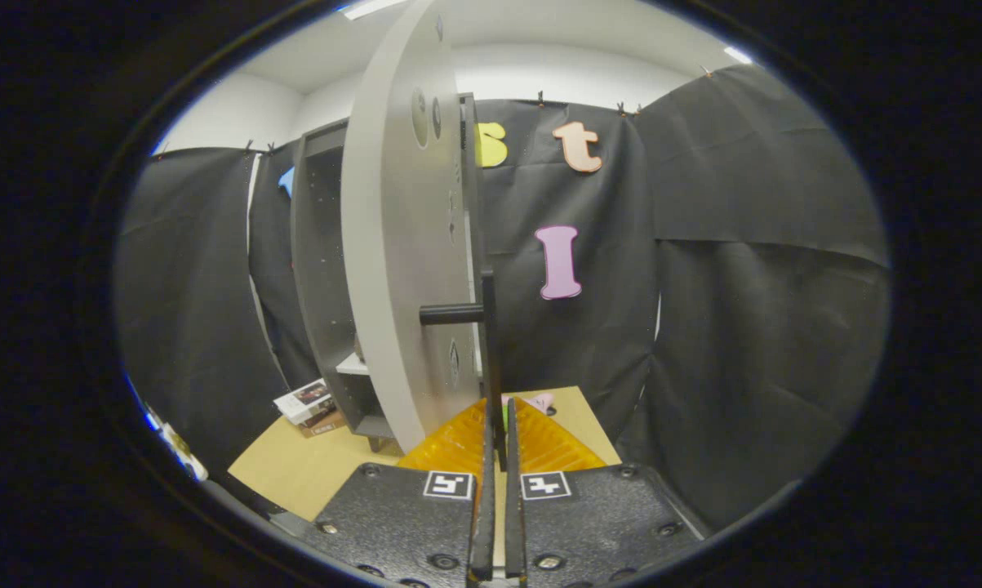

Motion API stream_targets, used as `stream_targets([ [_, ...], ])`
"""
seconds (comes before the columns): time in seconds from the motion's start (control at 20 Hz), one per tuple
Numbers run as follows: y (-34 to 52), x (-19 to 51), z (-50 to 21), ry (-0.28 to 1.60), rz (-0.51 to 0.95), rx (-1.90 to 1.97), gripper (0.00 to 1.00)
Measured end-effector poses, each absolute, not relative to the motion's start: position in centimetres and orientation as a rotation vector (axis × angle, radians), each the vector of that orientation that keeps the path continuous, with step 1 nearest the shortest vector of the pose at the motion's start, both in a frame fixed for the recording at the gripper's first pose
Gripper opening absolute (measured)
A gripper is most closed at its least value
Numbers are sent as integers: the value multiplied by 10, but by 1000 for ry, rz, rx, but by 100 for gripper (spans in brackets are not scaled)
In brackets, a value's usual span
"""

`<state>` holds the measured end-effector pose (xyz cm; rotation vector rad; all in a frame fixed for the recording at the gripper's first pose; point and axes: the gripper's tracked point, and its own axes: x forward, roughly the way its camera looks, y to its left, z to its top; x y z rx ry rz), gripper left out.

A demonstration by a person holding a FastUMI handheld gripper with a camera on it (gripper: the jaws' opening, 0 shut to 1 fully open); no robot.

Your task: Open the shoe cabinet door, grab the shoes and put them into the shoe cabinet, then close the shoe cabinet door.

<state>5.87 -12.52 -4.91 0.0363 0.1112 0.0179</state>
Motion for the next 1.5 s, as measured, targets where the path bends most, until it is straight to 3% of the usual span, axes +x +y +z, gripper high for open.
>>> stream_targets([
  [0.15,-137,46,-45,98,-25,28,18],
  [0.2,-145,38,-42,91,-53,34,35],
  [0.5,-113,-13,-49,46,-49,85,85],
  [0.6,-95,-21,-59,51,-35,58,96],
  [1.0,7,10,-142,109,79,92,97],
  [1.5,105,94,-362,436,160,91,98],
])
